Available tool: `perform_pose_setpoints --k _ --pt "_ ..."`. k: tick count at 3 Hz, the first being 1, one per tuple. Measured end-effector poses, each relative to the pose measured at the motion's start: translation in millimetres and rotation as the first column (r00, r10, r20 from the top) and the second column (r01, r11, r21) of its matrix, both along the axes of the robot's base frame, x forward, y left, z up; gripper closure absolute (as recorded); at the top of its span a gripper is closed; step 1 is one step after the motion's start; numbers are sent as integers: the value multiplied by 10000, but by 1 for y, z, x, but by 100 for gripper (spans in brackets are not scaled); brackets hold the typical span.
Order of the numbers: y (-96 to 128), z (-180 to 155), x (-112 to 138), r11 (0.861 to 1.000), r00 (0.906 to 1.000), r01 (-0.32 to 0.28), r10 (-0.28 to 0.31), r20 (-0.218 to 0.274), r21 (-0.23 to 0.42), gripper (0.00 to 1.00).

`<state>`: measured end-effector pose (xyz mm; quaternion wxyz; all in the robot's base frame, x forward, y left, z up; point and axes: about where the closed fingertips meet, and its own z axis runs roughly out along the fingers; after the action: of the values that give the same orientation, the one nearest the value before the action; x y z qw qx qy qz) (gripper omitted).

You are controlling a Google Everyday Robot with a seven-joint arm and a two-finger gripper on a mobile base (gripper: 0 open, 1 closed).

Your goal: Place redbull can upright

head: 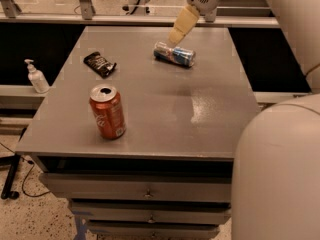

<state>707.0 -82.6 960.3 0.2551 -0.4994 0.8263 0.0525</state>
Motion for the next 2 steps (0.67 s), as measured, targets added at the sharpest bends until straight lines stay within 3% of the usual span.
perform_pose_setpoints --k 2 --pt "13 -38 50 9975 9977 648 -642 -231 264 0"
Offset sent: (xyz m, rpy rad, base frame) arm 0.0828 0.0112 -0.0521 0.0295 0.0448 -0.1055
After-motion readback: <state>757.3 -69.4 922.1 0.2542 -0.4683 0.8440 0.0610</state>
